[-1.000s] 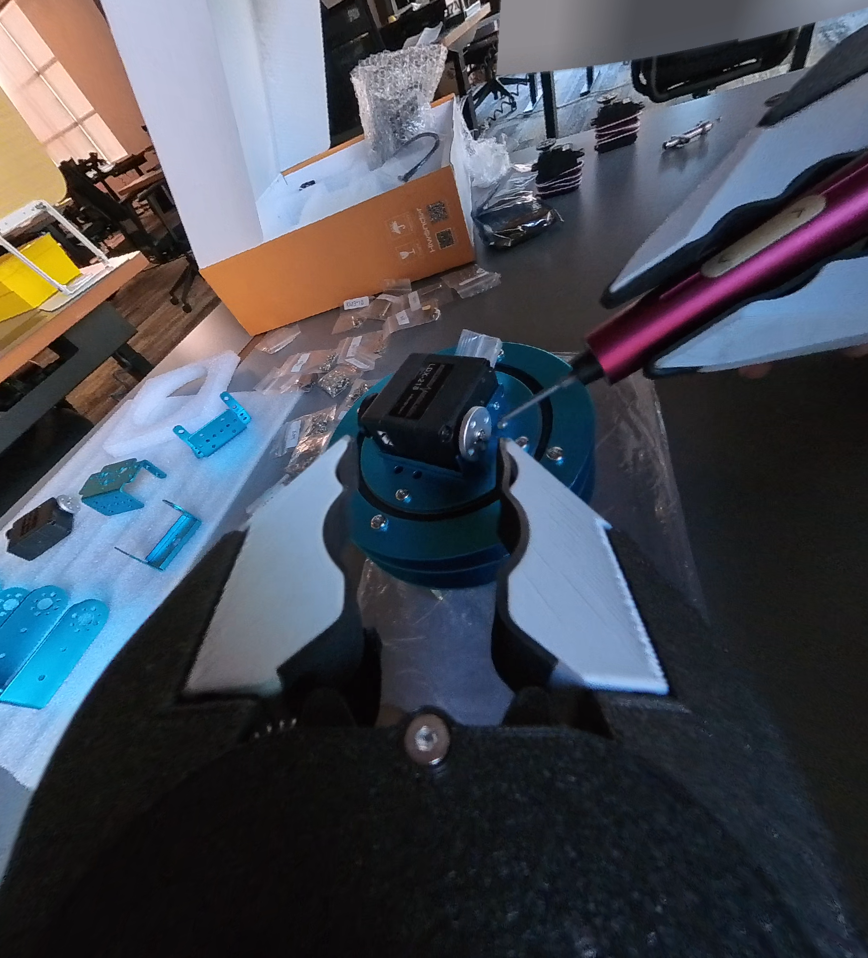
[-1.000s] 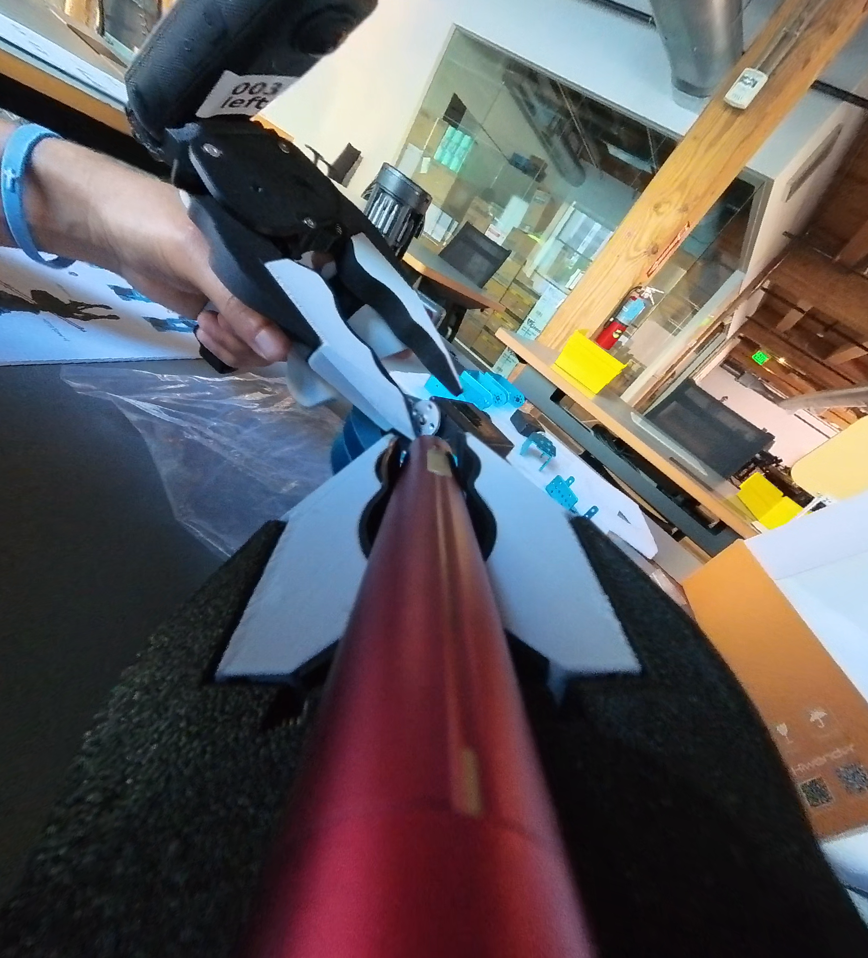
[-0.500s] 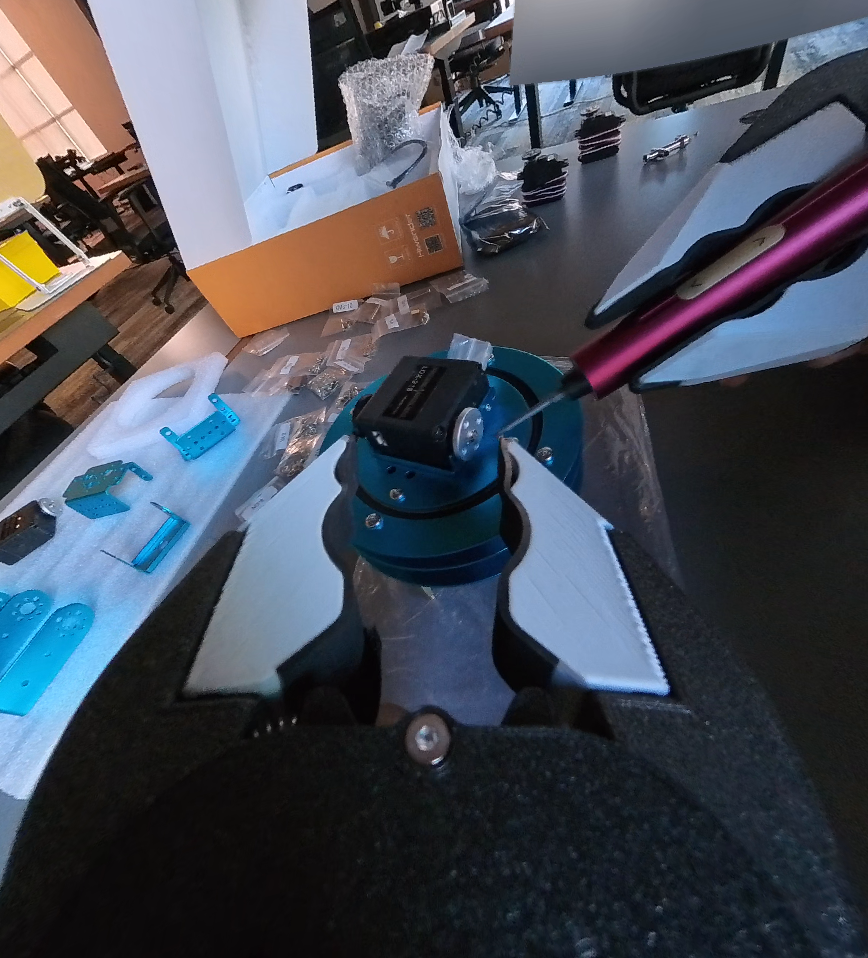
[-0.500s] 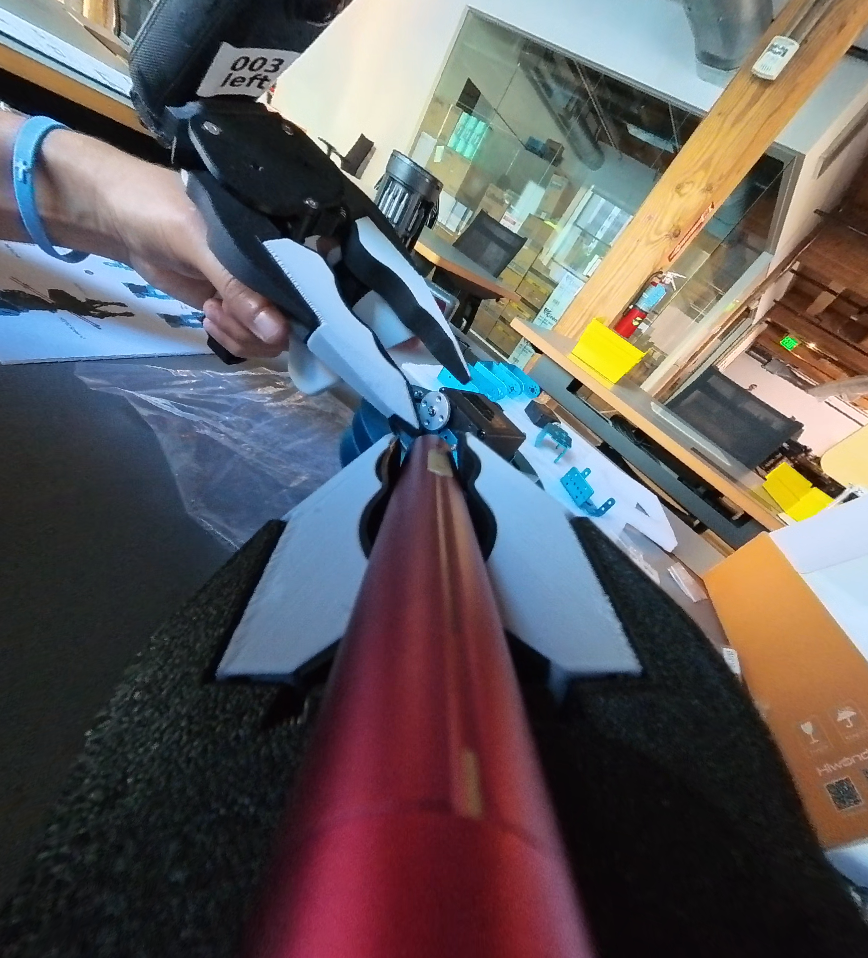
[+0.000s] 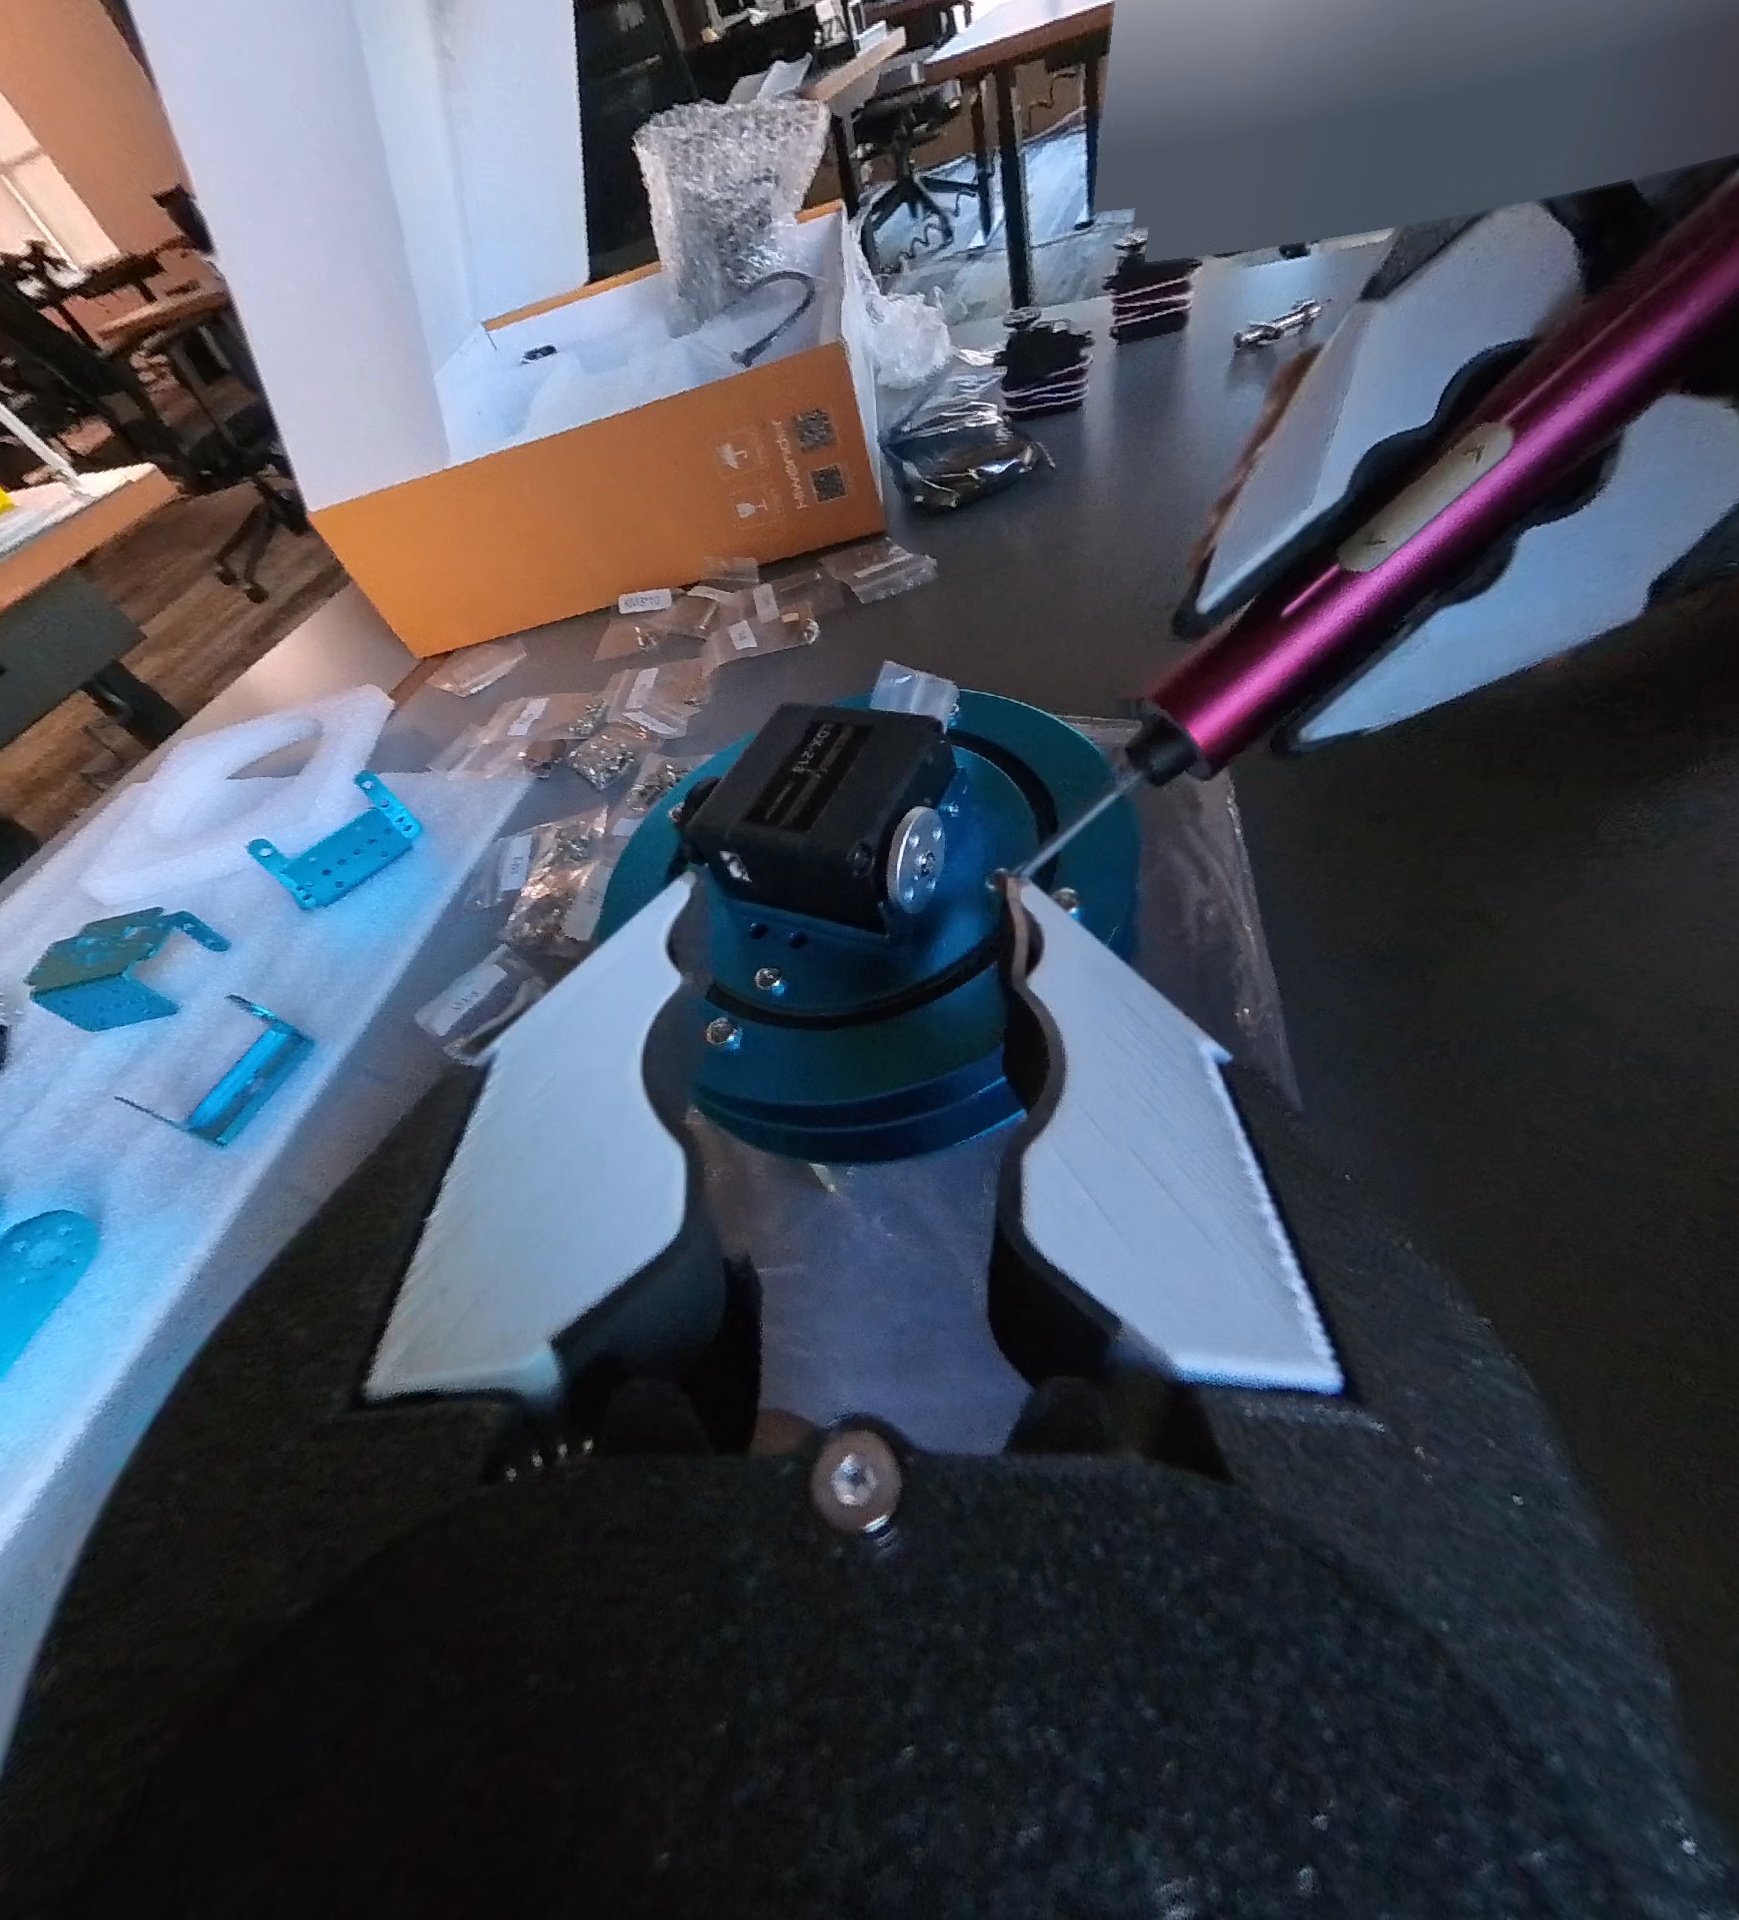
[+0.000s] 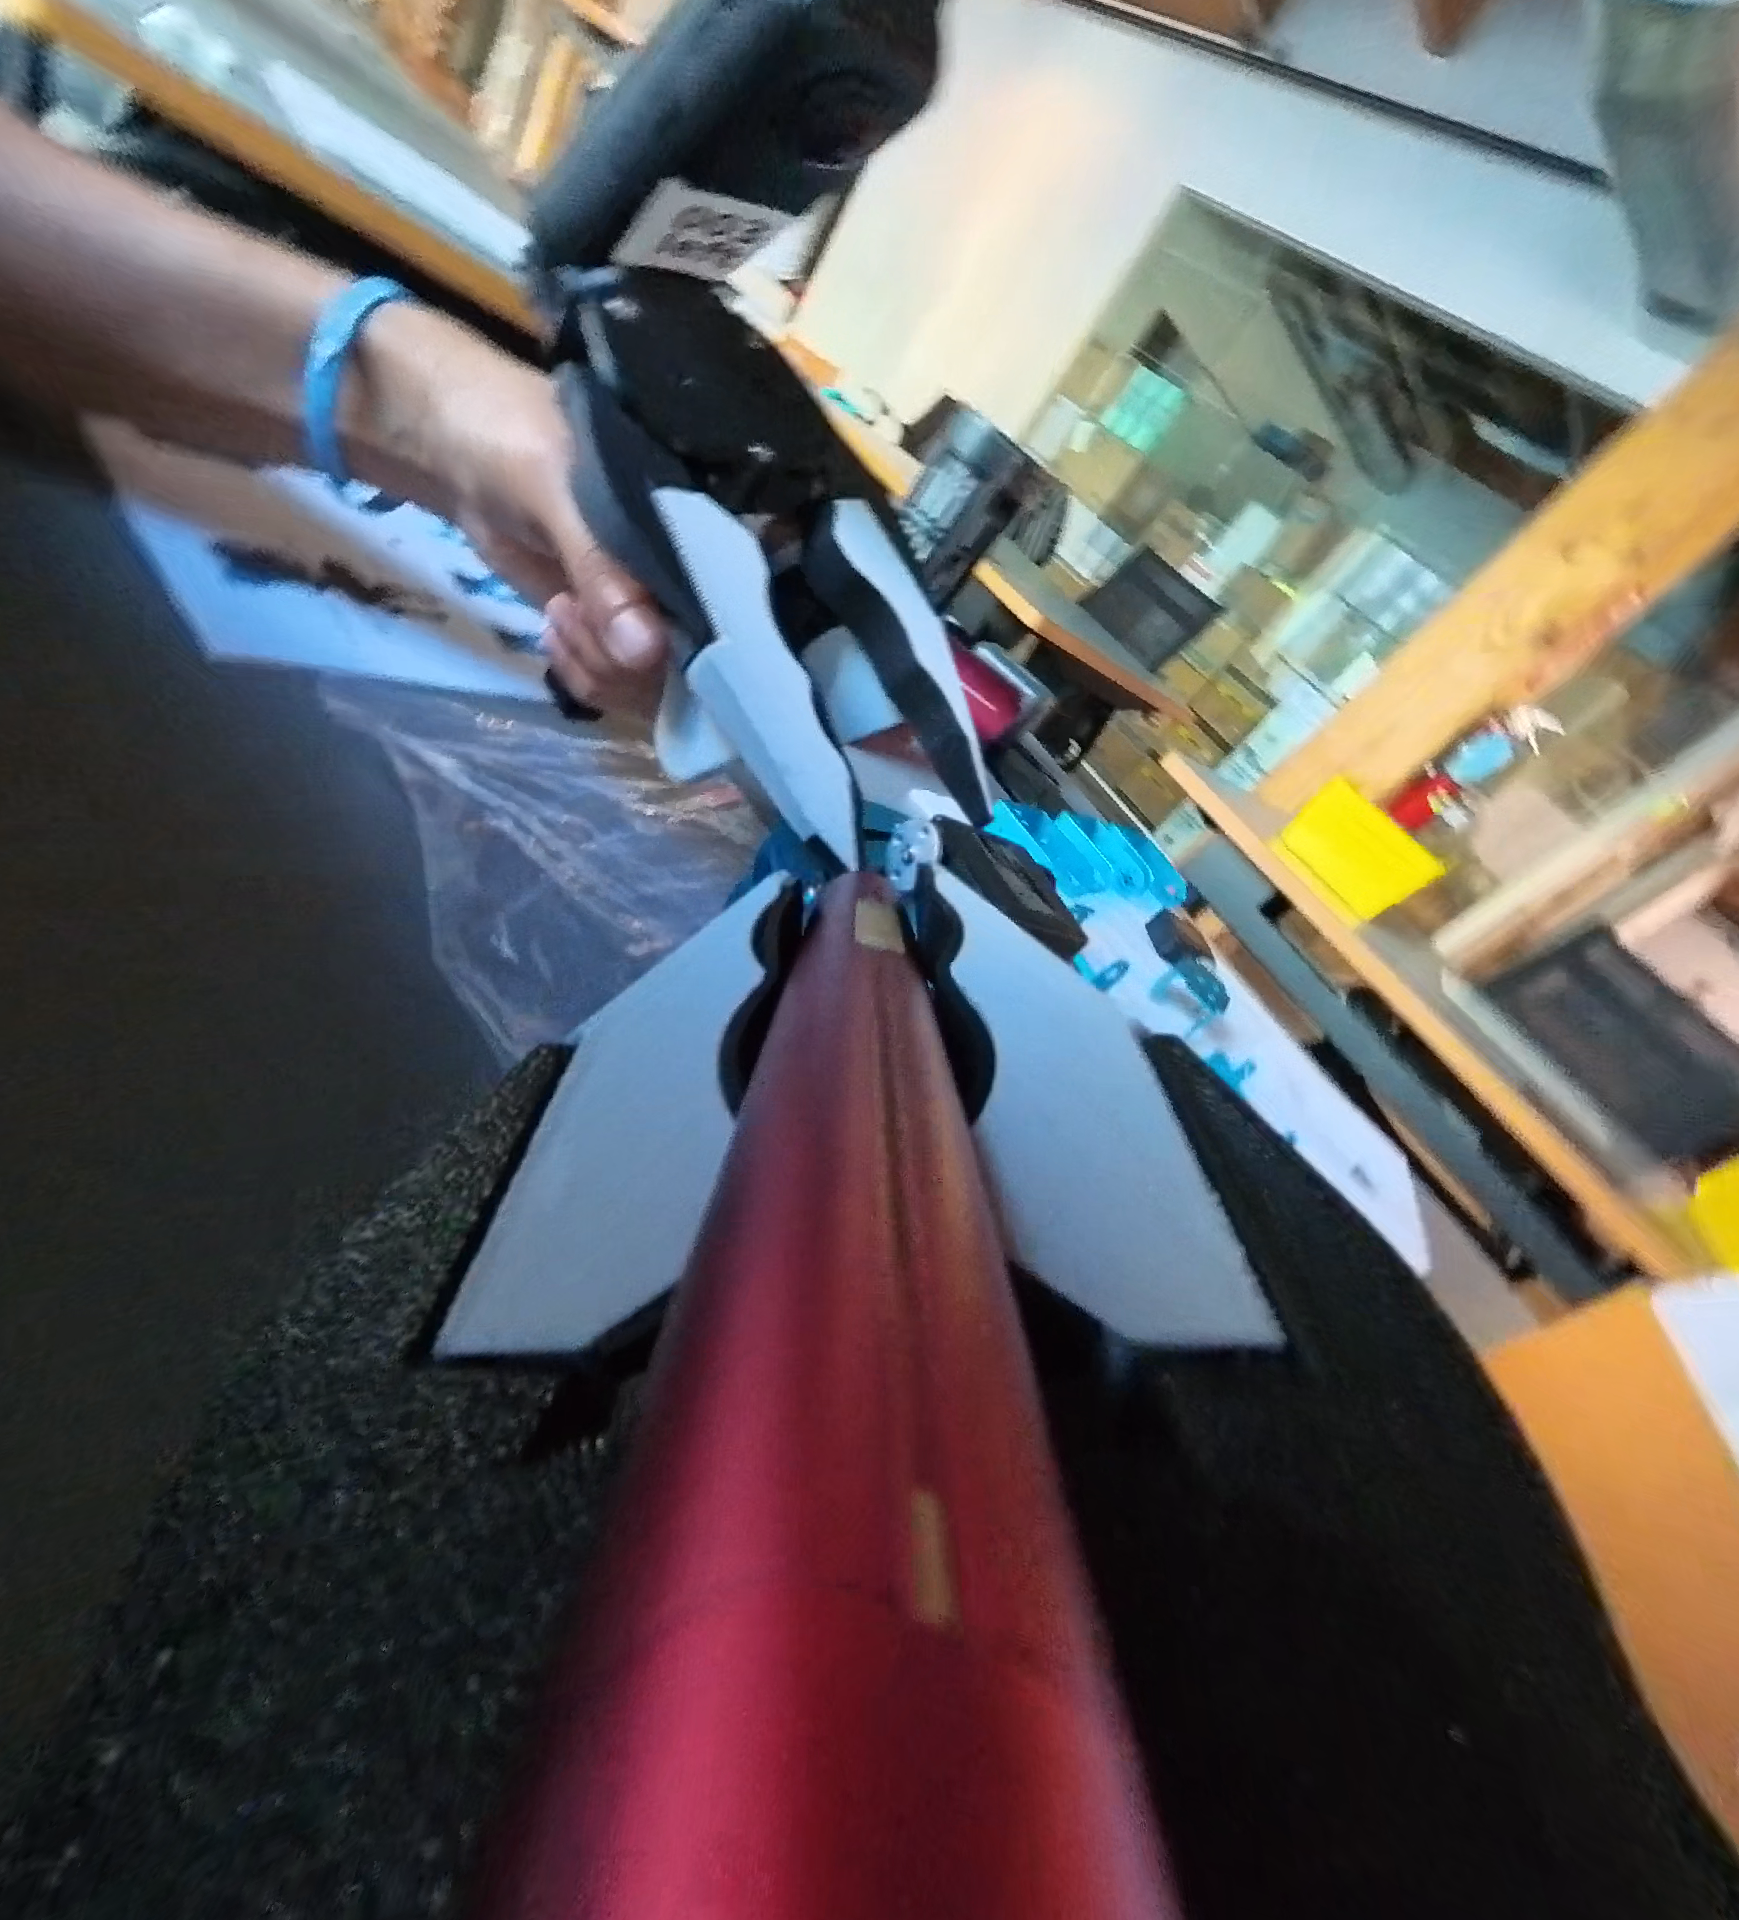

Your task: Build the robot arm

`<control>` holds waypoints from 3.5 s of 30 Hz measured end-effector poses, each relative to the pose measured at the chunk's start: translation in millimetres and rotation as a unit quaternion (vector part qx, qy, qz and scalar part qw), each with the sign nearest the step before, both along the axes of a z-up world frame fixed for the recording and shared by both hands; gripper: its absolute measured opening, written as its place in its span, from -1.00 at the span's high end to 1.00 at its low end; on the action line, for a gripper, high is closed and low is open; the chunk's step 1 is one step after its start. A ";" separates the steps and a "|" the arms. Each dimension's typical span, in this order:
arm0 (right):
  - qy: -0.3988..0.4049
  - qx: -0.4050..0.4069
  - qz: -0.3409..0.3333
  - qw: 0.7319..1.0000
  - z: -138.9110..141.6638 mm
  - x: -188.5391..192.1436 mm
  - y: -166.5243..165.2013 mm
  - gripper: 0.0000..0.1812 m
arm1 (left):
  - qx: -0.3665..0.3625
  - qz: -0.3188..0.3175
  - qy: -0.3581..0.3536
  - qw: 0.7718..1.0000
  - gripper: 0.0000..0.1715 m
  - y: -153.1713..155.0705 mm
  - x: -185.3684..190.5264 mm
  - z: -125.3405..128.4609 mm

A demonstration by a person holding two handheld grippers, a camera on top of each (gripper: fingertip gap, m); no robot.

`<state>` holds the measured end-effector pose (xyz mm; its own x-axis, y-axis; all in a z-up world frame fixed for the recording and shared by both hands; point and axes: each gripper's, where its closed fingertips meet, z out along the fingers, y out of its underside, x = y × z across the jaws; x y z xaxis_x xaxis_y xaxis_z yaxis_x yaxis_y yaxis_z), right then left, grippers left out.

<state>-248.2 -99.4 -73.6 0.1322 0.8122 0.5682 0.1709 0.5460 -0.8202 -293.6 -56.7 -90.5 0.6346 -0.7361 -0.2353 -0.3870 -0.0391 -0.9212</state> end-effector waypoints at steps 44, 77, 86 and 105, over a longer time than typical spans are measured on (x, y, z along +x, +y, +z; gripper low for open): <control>0.051 -0.268 0.252 0.929 31.0 18.3 32.9 0.76 | 0.091 -0.011 -0.047 0.995 0.52 -13.6 20.3 34.6; 0.105 -0.628 0.354 0.686 48.5 19.6 47.8 0.76 | 0.261 0.016 0.017 0.965 0.81 -28.4 43.9 54.2; 0.085 -0.654 0.342 0.669 44.2 17.7 56.3 0.76 | 0.298 0.026 0.056 0.953 0.97 -29.0 42.9 54.4; 0.120 0.225 0.031 0.967 70.8 10.9 18.7 0.77 | -0.111 -0.036 -0.592 0.797 0.97 -25.9 6.7 123.6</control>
